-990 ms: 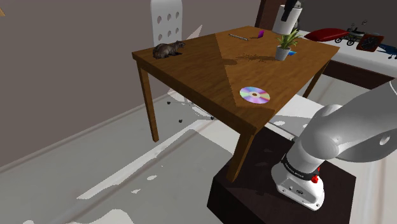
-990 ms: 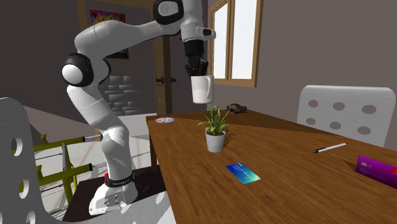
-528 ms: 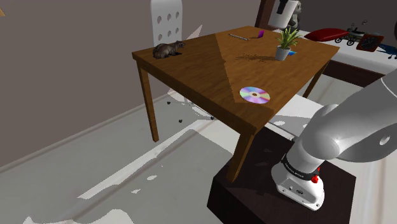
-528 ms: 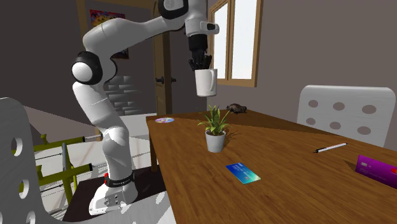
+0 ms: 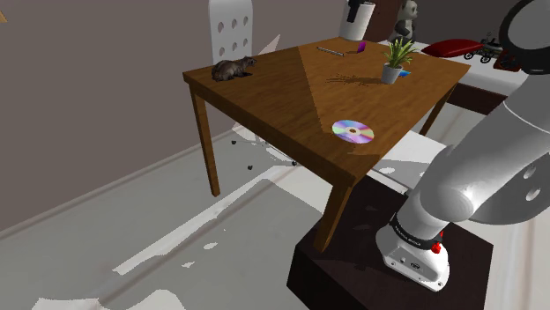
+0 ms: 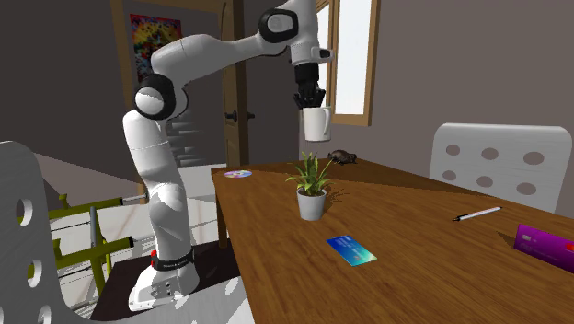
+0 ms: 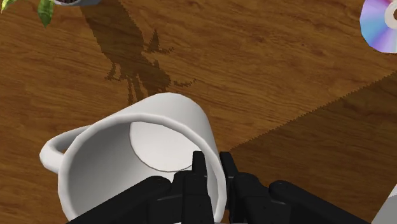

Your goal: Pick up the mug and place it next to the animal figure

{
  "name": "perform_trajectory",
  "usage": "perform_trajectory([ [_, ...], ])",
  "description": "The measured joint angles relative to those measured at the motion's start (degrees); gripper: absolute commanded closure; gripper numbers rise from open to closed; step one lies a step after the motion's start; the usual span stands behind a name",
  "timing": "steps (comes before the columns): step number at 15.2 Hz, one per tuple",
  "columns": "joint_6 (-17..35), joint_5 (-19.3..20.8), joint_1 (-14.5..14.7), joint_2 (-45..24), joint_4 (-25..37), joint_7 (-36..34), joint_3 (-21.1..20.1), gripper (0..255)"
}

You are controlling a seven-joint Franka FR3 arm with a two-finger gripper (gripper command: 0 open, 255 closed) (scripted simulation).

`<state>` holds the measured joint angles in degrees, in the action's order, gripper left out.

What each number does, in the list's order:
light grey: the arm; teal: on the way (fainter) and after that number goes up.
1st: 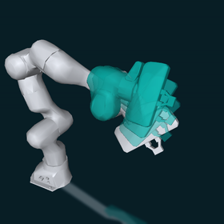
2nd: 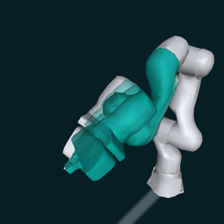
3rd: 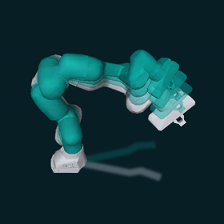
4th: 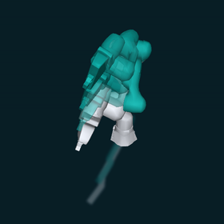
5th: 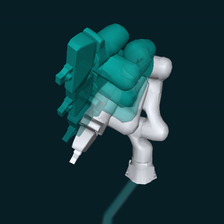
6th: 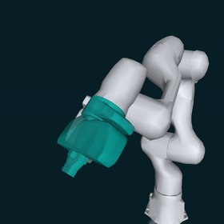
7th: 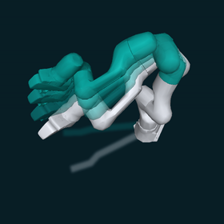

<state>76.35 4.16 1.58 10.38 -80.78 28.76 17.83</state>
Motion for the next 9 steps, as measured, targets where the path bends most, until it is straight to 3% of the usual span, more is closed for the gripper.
perform_trajectory([
  [9, -0.7, -4.4, 2.2, -16.1, 15.9, -5.6, -2.1, 255],
])
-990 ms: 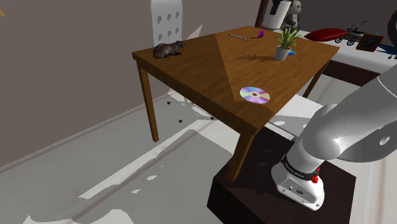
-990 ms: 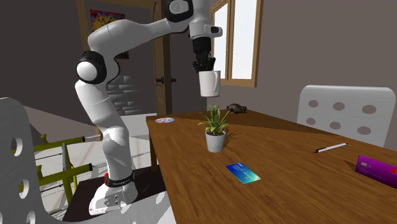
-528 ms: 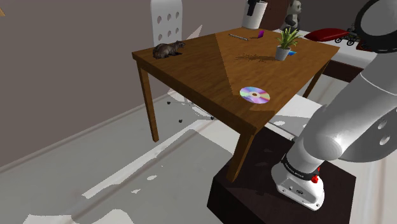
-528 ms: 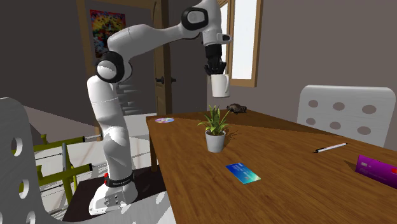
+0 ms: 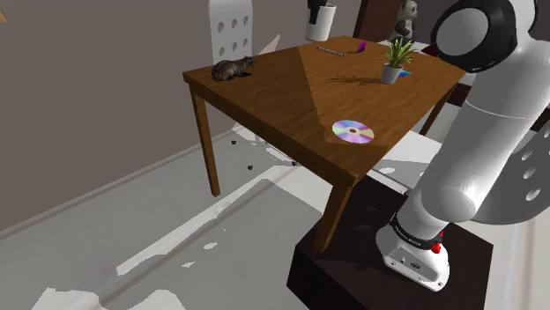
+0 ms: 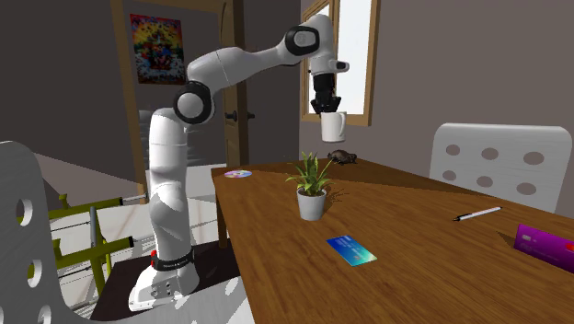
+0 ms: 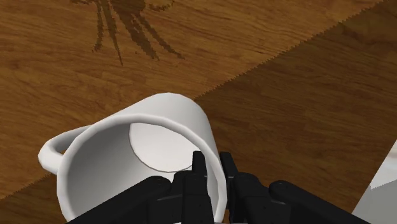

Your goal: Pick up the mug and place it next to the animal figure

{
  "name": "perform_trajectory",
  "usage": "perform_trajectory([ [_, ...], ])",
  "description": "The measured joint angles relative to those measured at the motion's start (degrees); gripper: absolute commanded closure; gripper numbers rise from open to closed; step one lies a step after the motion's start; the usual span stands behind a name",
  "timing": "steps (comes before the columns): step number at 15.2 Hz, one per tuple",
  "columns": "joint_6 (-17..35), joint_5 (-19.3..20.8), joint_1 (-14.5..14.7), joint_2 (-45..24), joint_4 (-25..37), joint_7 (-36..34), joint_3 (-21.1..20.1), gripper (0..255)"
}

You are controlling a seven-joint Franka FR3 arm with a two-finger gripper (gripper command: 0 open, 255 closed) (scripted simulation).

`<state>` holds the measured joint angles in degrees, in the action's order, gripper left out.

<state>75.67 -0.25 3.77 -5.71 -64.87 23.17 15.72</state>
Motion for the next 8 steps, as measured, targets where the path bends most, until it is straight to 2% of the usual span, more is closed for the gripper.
perform_trajectory([
  [4, -3.9, -2.9, -0.3, -11.3, 14.8, -2.2, -0.7, 255],
  [5, -6.7, -4.0, -1.0, -16.1, 22.6, -3.2, -1.1, 255],
  [6, -7.4, -4.4, -1.2, -17.8, 24.8, -3.3, -1.3, 255],
  [8, -4.2, -3.7, -0.2, -15.7, 19.4, -3.5, -1.3, 255],
])
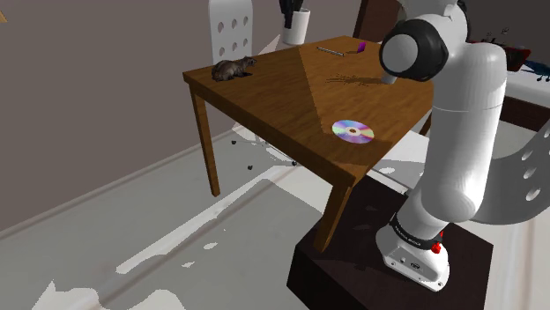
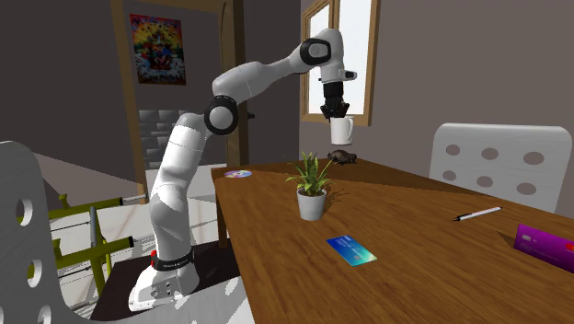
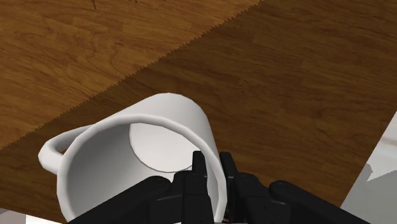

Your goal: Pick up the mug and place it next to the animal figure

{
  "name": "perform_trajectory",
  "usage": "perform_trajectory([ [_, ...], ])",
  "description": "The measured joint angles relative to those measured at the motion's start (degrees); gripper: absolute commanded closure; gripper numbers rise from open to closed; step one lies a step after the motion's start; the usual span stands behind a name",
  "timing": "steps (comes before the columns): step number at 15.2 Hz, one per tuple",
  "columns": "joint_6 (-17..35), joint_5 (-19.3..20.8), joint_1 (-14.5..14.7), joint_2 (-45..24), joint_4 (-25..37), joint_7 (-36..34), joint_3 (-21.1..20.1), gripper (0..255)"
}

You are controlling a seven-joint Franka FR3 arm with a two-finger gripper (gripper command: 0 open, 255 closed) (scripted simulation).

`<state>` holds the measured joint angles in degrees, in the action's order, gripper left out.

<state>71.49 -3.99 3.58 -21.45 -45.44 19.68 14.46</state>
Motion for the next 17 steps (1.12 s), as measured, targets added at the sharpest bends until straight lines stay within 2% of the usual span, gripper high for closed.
perform_trajectory([
  [7, 9.7, 1.9, 2.2, 6.4, -15.9, -0.7, -0.1, 255],
  [17, 20.2, 3.4, 3.5, 11.9, -31.8, -1.5, -0.3, 255],
])
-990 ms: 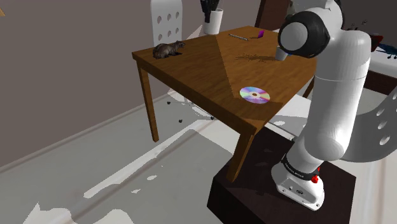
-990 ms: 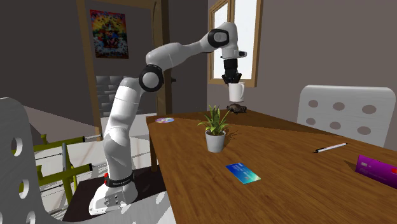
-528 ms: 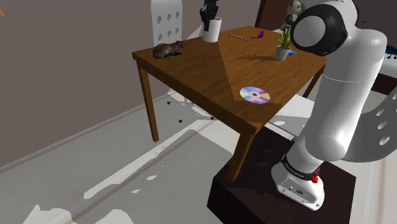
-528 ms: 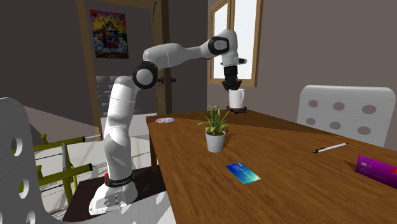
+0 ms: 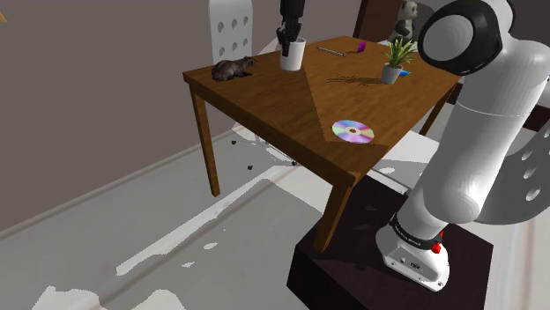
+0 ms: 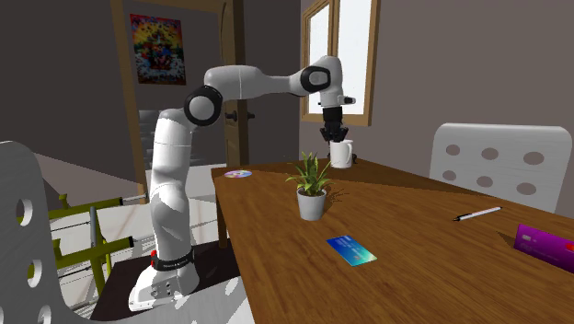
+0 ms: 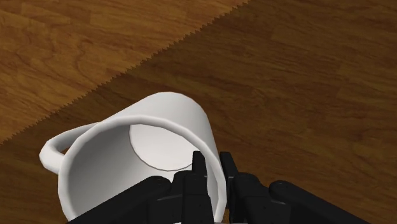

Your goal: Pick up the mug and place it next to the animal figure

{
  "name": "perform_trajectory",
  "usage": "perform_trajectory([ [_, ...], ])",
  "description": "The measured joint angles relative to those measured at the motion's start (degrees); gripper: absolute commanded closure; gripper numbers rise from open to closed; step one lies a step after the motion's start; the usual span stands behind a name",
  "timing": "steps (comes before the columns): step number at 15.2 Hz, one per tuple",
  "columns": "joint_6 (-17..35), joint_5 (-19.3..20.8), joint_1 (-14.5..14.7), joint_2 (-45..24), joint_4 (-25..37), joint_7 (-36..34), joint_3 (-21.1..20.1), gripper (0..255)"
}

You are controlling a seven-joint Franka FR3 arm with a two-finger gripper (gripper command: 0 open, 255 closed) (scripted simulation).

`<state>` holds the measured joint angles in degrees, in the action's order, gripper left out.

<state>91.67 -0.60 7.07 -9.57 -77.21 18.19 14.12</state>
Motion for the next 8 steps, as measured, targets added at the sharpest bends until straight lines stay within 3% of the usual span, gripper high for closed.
perform_trajectory([
  [8, 2.9, 0.2, 0.2, 0.7, -3.6, -0.2, -0.1, 255],
])
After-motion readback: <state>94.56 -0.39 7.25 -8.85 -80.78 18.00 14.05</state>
